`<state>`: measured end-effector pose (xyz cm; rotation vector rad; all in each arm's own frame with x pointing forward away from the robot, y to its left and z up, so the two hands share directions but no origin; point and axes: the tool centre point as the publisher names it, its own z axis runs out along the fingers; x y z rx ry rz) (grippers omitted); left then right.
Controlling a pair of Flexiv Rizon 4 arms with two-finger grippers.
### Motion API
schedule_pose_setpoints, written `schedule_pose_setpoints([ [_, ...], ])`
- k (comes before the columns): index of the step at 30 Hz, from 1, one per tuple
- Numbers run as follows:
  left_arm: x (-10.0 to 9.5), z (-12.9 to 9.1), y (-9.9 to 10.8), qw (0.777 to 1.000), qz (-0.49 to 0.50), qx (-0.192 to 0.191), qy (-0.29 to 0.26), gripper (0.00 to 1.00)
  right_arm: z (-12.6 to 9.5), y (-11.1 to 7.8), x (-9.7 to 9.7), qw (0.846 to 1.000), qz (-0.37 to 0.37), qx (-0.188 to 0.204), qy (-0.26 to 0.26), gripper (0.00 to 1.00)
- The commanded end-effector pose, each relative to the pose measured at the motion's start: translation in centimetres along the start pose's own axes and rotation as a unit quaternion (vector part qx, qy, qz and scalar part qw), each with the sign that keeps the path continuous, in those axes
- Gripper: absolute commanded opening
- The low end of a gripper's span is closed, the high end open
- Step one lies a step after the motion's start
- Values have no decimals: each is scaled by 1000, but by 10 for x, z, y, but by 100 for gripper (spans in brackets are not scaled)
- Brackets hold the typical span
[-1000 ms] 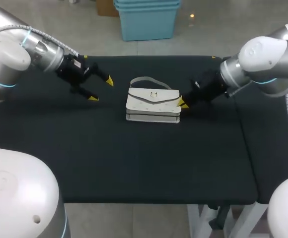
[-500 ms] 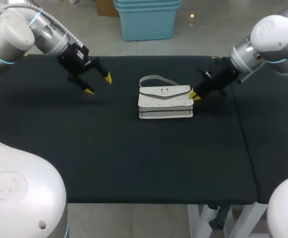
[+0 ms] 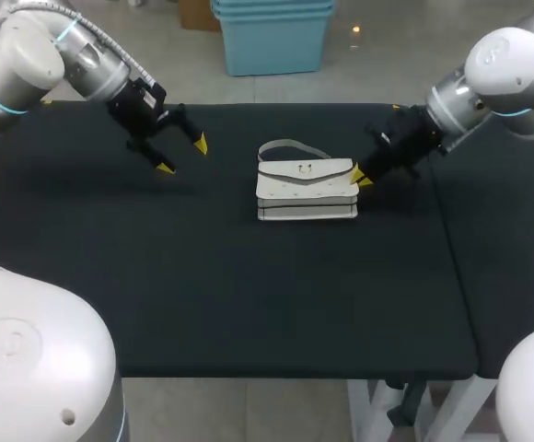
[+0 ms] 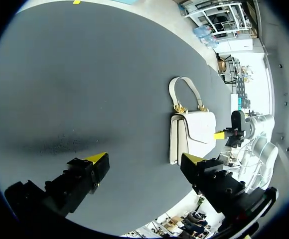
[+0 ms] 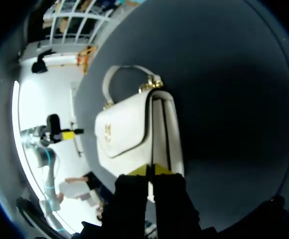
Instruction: Pick up the bag, open it, inspect its contents, close it, and place it on the opposite side
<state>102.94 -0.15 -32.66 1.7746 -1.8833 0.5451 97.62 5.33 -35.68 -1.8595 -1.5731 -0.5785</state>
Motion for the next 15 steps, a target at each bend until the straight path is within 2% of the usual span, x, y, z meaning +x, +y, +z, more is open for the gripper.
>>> schedule_pose_setpoints([
  [1,1,-1,-2,1000,1,9,-10,100,0,4,2,1000,-1,0,2,0],
  [6,1,-4,-4,1000,2,16,-16,100,3,12,-6,1000,5,12,18,0],
  [7,1,-4,-5,1000,1,17,-19,100,5,13,-7,1000,8,15,16,43],
  [8,1,-4,-5,1000,1,17,-20,100,6,13,-8,1000,10,19,18,55],
  [9,0,-4,-5,1000,0,18,-20,100,9,14,-9,1000,11,23,17,82],
  [10,0,-4,-6,1000,-2,19,-21,100,10,14,-9,1000,15,23,15,93],
  [11,0,-4,-6,1000,-3,20,-23,100,11,14,-9,999,16,25,16,96],
  [15,0,-3,-7,999,-5,20,-27,100,12,14,-10,999,21,28,18,73],
])
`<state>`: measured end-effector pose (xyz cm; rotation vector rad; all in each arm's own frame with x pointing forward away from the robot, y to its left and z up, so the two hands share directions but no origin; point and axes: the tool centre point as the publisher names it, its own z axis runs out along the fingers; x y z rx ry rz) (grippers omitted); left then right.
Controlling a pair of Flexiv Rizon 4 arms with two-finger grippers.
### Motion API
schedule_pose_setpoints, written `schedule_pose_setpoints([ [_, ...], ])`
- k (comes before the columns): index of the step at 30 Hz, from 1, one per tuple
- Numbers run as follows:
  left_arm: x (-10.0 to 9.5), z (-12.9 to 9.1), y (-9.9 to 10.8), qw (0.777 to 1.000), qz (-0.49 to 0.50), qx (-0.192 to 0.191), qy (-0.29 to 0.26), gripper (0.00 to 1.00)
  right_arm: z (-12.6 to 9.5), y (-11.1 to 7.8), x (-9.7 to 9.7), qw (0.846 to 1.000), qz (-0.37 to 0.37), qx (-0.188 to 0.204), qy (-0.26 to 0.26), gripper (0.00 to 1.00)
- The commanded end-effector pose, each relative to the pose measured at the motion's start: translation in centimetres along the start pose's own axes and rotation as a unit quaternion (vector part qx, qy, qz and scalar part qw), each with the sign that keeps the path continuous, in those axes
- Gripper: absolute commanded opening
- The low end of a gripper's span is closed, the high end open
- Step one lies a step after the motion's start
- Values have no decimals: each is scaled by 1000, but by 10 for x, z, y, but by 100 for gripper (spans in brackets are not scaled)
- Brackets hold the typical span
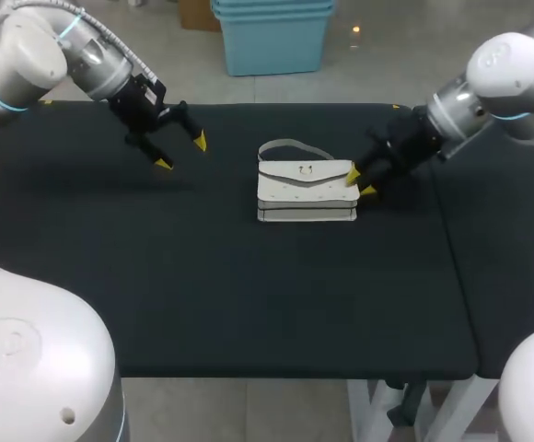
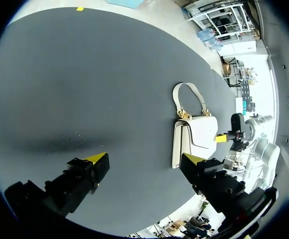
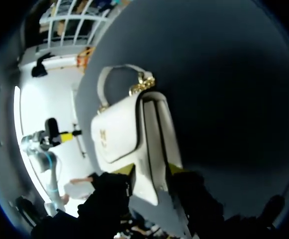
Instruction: Pick up the bag, open it, inspect its contents, close it, and place it on the opposite side
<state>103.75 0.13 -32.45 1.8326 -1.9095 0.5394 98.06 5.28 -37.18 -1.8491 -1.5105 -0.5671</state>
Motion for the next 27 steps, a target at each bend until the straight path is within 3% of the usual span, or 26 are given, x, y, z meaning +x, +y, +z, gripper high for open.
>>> schedule_pose_setpoints([
  [1,1,1,1,1000,-2,3,-3,100,2,7,0,1000,3,15,1,65],
  [2,0,1,1,1000,-4,4,-4,100,2,7,1,1000,4,15,1,53],
  [5,-1,1,0,1000,-9,6,-6,100,2,6,3,1000,5,14,2,40],
  [8,-4,-1,0,1000,-12,11,-10,100,4,4,4,1000,5,16,5,1],
  [17,-13,-10,-1,999,-17,23,-25,100,-1,12,-4,1000,5,8,3,0],
  [22,-18,-20,-9,998,-1,36,-47,100,-26,34,-21,1000,1,-19,-23,0],
  [27,-25,-33,-21,997,1,49,-57,100,-68,63,-44,997,7,-56,-51,0],
])
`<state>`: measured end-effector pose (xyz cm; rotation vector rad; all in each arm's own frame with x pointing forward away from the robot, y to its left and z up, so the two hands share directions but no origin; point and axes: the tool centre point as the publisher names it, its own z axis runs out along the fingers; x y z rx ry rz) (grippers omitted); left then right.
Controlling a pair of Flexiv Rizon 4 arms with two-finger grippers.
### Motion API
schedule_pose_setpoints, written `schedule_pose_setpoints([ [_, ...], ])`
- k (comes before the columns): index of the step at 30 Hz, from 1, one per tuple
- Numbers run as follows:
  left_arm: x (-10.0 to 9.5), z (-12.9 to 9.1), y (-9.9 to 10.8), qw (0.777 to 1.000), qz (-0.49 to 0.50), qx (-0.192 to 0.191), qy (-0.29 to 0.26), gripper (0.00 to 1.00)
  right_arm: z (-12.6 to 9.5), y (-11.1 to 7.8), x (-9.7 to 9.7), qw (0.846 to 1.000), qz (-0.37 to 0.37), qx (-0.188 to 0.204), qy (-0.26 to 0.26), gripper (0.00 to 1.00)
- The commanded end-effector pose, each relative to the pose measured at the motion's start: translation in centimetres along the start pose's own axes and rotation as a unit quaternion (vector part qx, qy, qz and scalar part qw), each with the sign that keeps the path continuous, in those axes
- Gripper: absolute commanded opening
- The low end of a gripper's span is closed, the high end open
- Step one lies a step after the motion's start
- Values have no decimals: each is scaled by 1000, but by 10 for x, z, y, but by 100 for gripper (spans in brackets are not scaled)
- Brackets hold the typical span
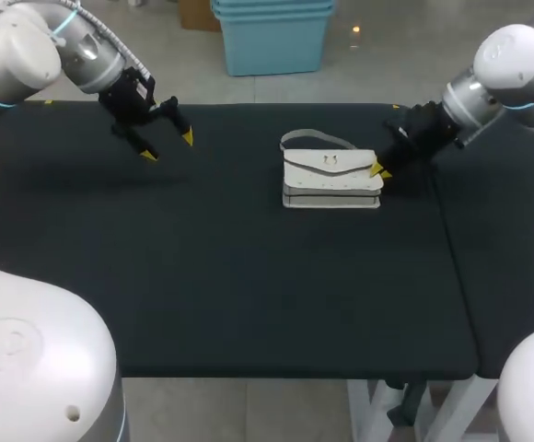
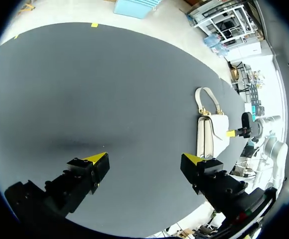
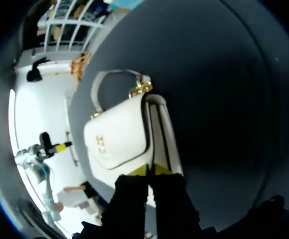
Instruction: Pick up the bag, open it, inspect its contents, close it, and place it on the opposite side
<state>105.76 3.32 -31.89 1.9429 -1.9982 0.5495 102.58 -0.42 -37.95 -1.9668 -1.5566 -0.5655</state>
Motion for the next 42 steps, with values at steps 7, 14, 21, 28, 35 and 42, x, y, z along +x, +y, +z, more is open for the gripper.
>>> schedule_pose_setpoints([
  [7,-11,-19,-17,1000,-6,13,-24,100,-72,55,-42,998,-8,-29,-53,0],
  [14,-17,-21,-28,999,-10,16,-46,100,-72,55,-42,998,-8,-29,-53,0],
  [21,-25,-27,-37,998,-21,4,-57,100,-72,55,-42,998,-8,-29,-53,0],
  [28,-32,-46,-35,996,3,-40,-85,100,-118,97,-85,992,22,-87,-88,0],
  [35,-43,-67,-31,990,47,-58,-115,100,-155,124,-109,987,14,-114,-115,0],
  [42,-52,-80,-27,986,54,-62,-144,100,-164,153,-125,987,-5,-96,-131,0],
])
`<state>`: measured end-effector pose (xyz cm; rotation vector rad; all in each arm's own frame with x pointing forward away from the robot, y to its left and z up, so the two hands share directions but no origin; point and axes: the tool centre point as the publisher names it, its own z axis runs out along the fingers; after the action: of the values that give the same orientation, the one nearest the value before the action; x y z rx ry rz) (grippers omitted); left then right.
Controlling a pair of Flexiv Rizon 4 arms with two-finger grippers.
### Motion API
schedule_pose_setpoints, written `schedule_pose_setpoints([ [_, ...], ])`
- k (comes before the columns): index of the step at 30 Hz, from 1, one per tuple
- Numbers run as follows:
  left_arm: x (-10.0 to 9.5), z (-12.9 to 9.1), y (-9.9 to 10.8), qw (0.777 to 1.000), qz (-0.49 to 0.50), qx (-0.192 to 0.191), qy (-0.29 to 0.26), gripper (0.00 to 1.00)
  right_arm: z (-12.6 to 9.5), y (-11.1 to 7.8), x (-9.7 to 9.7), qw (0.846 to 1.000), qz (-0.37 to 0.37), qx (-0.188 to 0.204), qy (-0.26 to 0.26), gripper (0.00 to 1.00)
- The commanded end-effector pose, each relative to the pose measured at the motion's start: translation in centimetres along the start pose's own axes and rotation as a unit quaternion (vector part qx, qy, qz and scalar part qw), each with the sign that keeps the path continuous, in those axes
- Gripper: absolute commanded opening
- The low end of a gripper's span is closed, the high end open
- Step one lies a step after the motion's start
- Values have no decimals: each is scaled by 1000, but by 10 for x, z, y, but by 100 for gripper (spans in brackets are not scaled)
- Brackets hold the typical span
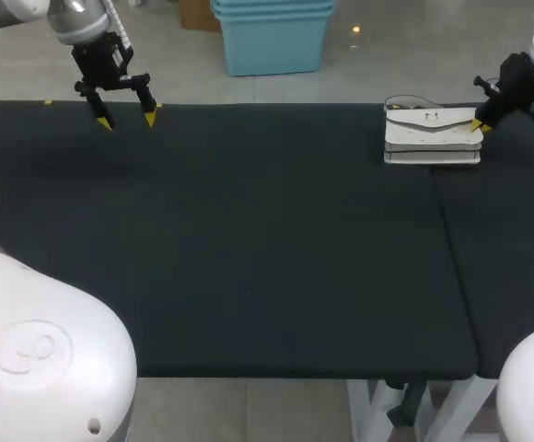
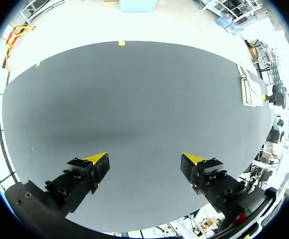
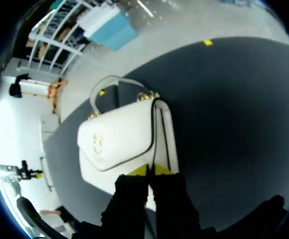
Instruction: Pick up the bag, open it, inspect its contents, close it, and place it on the opposite side
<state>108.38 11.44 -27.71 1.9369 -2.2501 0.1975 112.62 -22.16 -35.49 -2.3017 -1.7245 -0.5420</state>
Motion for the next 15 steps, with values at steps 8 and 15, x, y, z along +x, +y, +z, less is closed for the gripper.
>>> schedule_pose_setpoints([
  [8,-9,-13,8,1000,-14,-4,-21,100,9,50,-23,999,12,34,-10,0],
  [15,-14,-15,10,999,-22,-4,-24,100,4,62,-36,999,19,29,-14,0],
])
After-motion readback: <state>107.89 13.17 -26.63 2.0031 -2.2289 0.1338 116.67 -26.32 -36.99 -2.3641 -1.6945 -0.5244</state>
